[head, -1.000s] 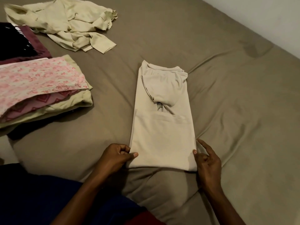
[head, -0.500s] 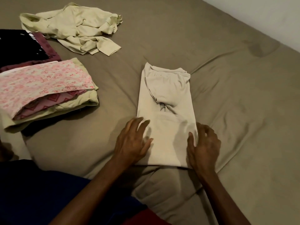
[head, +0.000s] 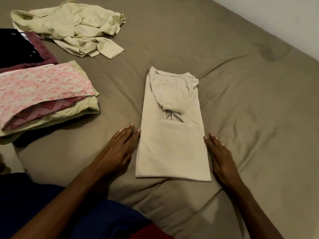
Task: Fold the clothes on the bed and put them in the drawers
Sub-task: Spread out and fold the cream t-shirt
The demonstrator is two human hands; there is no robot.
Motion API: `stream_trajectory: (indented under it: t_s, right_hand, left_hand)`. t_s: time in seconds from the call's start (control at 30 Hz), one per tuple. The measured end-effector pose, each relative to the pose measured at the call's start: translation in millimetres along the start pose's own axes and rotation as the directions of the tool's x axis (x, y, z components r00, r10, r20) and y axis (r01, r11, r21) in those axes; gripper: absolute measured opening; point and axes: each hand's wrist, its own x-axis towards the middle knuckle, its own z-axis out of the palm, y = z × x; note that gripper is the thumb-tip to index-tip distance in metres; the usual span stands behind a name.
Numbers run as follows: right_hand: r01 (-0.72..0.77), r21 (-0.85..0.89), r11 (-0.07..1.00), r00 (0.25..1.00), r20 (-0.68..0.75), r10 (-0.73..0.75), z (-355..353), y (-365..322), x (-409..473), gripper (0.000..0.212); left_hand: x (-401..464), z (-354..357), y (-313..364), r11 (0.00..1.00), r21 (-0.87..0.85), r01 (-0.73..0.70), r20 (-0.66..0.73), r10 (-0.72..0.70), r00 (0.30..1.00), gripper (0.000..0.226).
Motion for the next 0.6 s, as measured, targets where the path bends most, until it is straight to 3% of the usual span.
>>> stream_trajectory:
  t_s: [0.17, 0.33, 0.4, 0.5, 0.6]
  right_hand:
    - [0.074, 0.142, 0.987, 0.997, 0.01, -0.076, -6.2, 1.4, -3.5, 0.052]
    - [0.105, 0.221, 0.97, 0.991, 0.056, -0.12, -10.0, -8.7, 13.8, 0.038]
    - [0.131, 0.312, 0.941, 0.985, 0.065, -0.158, -25.3, -14.7, 29.0, 0.04]
    - [0.072, 0.529, 0.845, 0.99, 0.062, -0.124, -56.4, -27.2, 68.2, 0.035]
    - [-0.031, 0.697, 0.717, 0.998, -0.023, 0.066, -79.0, -46.7, 133.2, 0.034]
  left_hand:
    - [-5.9, -2.6, 11.9, 0.981, 0.04, -0.189, -0.155, 0.193, 0.969, 0.055]
    - [13.7, 2.8, 12.2, 0.949, 0.045, -0.313, -0.149, 0.316, 0.937, 0.037]
    - [22.4, -10.3, 16.6, 0.954, -0.139, -0.265, -0.213, 0.232, 0.949, 0.034]
    - [53.1, -48.0, 31.2, 0.88, -0.471, -0.056, -0.288, -0.094, 0.953, 0.028]
    - [121.3, -82.3, 37.6, 0.549, -0.831, 0.091, -0.164, -0.398, 0.903, 0.017]
